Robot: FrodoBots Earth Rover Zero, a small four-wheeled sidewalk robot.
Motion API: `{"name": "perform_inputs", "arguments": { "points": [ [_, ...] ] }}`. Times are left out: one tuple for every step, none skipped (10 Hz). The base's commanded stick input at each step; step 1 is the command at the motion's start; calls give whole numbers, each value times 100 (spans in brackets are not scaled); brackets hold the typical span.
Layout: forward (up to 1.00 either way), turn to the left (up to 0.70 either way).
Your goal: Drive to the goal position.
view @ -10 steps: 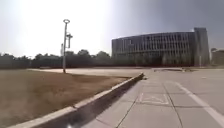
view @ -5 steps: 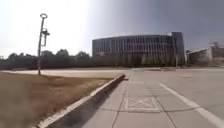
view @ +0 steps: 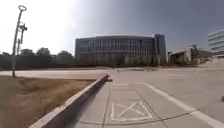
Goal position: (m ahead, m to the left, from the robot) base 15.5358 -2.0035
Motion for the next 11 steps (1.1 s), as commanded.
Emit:
{"name": "perform_inputs", "arguments": {
  "points": [
    [70,0],
    [70,0],
    [70,0],
    [70,0],
    [70,0],
    [70,0],
    [70,0],
    [70,0],
    [70,0],
    [70,0],
    [70,0]
  ]
}}
